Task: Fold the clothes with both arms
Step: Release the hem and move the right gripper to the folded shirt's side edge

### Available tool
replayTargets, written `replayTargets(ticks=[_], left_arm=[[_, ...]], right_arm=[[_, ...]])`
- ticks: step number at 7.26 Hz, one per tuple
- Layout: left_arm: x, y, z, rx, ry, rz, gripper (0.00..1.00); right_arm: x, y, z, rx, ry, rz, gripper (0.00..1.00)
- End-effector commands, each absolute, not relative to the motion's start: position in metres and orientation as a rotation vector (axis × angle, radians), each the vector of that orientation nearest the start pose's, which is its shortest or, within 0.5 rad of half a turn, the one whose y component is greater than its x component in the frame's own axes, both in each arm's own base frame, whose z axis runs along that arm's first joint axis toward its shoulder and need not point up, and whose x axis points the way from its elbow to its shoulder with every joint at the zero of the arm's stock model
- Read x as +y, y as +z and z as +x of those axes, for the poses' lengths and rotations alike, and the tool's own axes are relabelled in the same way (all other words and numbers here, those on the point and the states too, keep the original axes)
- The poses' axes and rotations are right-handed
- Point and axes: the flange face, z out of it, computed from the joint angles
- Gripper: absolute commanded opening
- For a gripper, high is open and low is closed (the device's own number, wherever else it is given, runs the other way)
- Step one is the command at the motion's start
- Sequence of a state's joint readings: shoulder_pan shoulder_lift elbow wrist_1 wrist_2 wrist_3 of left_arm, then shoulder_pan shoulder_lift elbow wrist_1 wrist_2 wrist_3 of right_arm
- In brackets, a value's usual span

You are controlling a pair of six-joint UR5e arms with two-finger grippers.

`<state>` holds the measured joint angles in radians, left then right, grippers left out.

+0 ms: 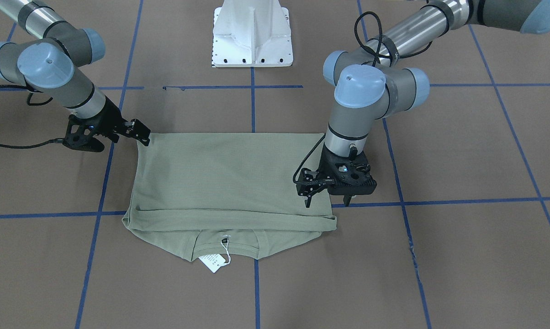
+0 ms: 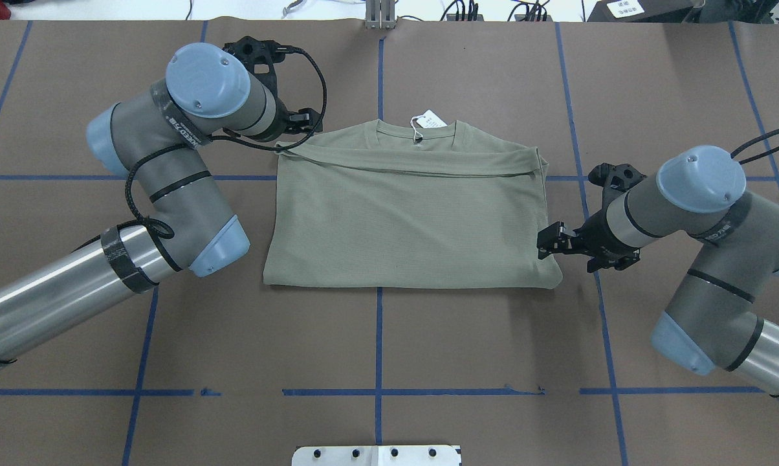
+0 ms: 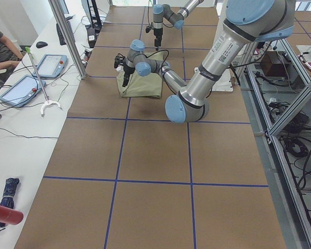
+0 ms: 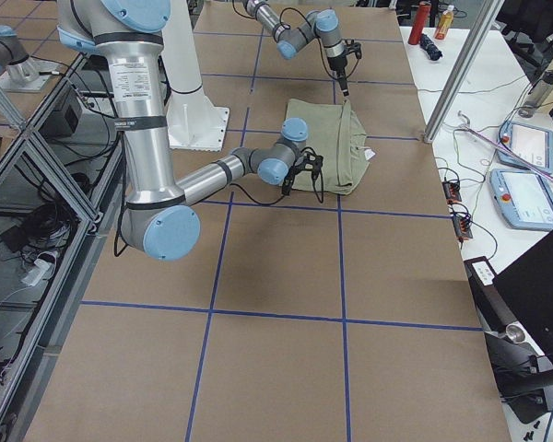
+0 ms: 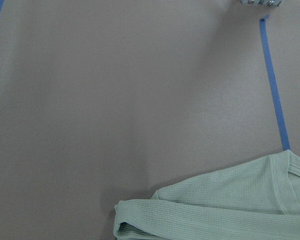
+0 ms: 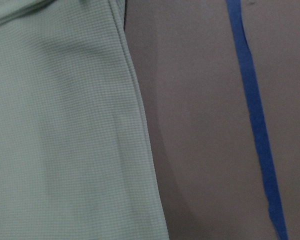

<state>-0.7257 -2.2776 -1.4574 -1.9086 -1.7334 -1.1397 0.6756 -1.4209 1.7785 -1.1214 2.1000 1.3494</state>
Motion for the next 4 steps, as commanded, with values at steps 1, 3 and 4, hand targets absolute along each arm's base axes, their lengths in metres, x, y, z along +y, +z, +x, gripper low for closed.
replayTargets(ticks=[1,3,4], left_arm=[[-0.577,0.245,0.474,0.862,-0.197,0.384,1.00],[-0.577,0.248,0.474,0.860,-0.198,0.383,1.00],[-0.577,0.250,0.474,0.857,-0.197,0.381,1.00]], right_arm=[[-0.406,0.435,-0.399,-0.911,0.199,-0.102,0.90],[-0.404,0.429,-0.406,-0.920,0.186,-0.102,0.60],[-0.402,0.429,-0.409,-0.919,0.180,-0.105,0.27]])
